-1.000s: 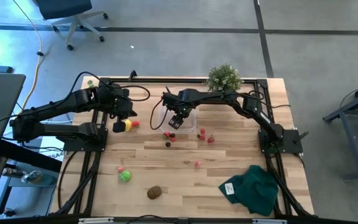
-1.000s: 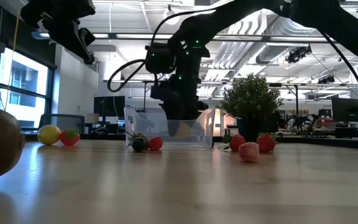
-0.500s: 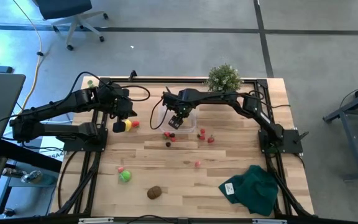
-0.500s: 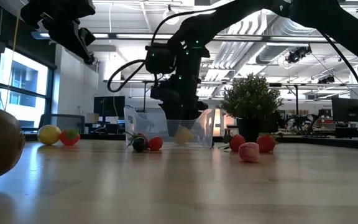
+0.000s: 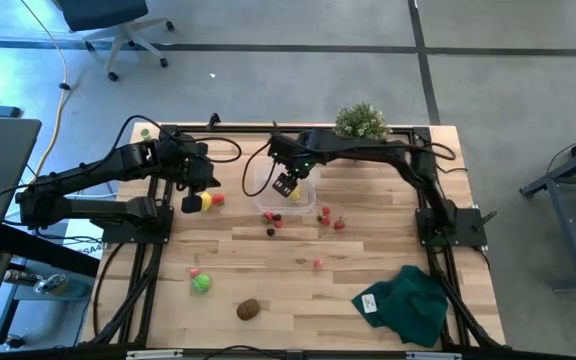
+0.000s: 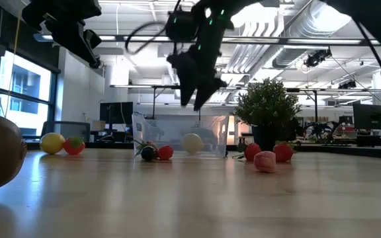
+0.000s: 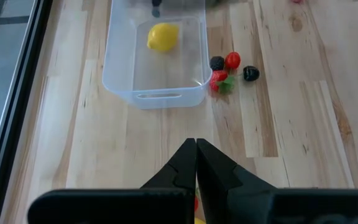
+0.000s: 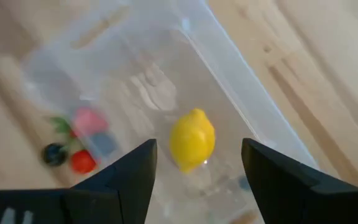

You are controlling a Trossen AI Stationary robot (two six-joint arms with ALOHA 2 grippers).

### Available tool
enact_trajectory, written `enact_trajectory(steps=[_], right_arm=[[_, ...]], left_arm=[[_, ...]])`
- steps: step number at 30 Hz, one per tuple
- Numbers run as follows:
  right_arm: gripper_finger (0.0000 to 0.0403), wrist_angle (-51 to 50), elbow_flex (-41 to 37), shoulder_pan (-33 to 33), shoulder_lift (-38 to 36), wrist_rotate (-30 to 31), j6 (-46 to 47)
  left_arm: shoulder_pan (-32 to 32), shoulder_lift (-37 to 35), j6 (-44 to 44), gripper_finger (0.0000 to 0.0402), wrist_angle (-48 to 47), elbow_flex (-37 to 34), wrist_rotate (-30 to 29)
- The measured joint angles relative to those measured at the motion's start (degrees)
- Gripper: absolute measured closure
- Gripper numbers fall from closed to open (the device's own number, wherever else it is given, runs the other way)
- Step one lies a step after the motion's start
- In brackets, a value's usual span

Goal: Pick and placing Produce into tupperware
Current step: Put the red strawberry into the transparent bin

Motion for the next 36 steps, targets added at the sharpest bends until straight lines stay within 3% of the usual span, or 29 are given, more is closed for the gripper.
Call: enact_trajectory(steps=[10, 16, 21, 25, 29, 32, 36], right_arm=[[0.0176, -4.5, 0.0, 7.4, -14.1, 13.1, 1.7], [0.0176, -10.8, -2.4, 11.6, -18.3, 16.3, 8.4], [0.0176, -4.6, -17.3, 13.6, -25.7, 15.5, 18.1], [0.0176, 4.7, -33.3, 15.4, -33.9, 14.5, 32.7], [0.0176, 9.3, -44.5, 16.9, -39.2, 11.2, 45.0], [0.0176, 12.7, -50.1, 17.2, -40.8, 8.8, 44.1], [0.0176, 19.8, -54.3, 17.2, -41.5, 6.0, 27.0]], left_arm=[[0.0, 0.0, 0.0, 0.0399, 0.0, 0.0, 0.0], [0.0, 0.0, 0.0, 0.0399, 0.0, 0.0, 0.0], [0.0, 0.0, 0.0, 0.0399, 0.0, 0.0, 0.0], [0.0, 0.0, 0.0, 0.0399, 0.0, 0.0, 0.0], [0.0, 0.0, 0.0, 0.0399, 0.0, 0.0, 0.0], [0.0, 0.0, 0.0, 0.0399, 0.0, 0.0, 0.0], [0.0, 0.0, 0.0, 0.0399, 0.0, 0.0, 0.0]])
